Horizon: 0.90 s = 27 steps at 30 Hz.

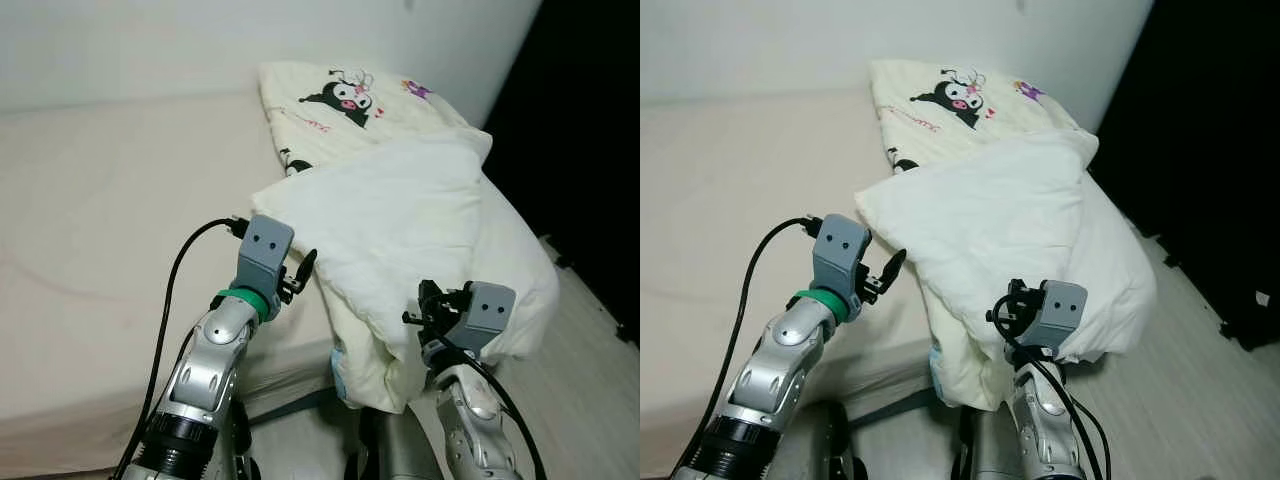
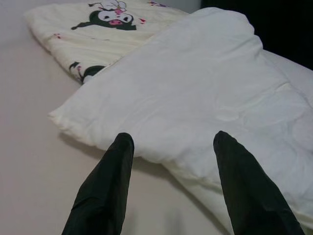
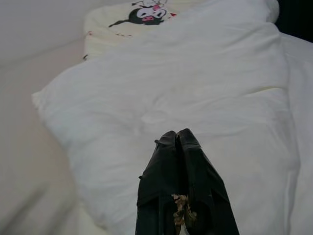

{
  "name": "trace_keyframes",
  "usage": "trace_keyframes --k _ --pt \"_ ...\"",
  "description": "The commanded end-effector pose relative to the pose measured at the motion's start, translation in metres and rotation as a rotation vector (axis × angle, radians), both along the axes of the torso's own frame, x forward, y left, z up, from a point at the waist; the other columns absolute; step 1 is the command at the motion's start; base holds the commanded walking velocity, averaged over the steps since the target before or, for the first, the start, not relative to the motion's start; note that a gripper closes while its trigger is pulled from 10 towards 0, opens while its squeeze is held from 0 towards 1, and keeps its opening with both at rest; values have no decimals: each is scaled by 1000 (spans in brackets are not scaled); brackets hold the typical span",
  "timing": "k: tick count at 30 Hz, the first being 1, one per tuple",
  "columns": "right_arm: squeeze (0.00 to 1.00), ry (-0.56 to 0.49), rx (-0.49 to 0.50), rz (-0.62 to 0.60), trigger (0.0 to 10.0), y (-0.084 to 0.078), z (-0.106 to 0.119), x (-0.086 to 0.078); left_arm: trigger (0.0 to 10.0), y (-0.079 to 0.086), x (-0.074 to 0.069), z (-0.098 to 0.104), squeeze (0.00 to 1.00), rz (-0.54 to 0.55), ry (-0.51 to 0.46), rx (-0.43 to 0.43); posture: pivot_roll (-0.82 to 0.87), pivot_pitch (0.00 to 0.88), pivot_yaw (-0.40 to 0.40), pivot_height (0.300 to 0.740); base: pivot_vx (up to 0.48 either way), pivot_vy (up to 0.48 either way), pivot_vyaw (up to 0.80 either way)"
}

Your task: Clean up the room

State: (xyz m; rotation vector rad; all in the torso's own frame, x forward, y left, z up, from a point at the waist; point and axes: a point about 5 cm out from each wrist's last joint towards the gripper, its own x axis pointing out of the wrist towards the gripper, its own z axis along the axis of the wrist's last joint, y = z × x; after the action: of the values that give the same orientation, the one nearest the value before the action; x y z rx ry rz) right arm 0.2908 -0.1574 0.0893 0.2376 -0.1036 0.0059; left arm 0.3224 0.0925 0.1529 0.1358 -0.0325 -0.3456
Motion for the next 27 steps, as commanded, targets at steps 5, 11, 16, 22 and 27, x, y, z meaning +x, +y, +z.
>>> trace_keyframes --k 5,11,16,22,27 --pt "0 -12 17 26 10000 -3 1 2 10000 -1 -2 -6 0 -8 27 12 5 100 25 599 0 0 0" --pt "0 -44 19 213 10000 9 19 24 10000 -2 -4 -9 0 -16 35 25 22 107 28 599 0 0 0" --pt "976 -75 3 279 10000 16 36 41 10000 0 -6 -10 0 -6 36 28 44 116 18 599 0 0 0" --pt "1000 -18 -101 354 10000 29 48 67 10000 5 -12 -12 0 14 44 35 90 150 -2 599 0 0 0" --pt "1000 186 -251 440 10000 34 38 86 10000 14 -24 -12 0 59 49 46 161 218 -42 599 0 0 0"
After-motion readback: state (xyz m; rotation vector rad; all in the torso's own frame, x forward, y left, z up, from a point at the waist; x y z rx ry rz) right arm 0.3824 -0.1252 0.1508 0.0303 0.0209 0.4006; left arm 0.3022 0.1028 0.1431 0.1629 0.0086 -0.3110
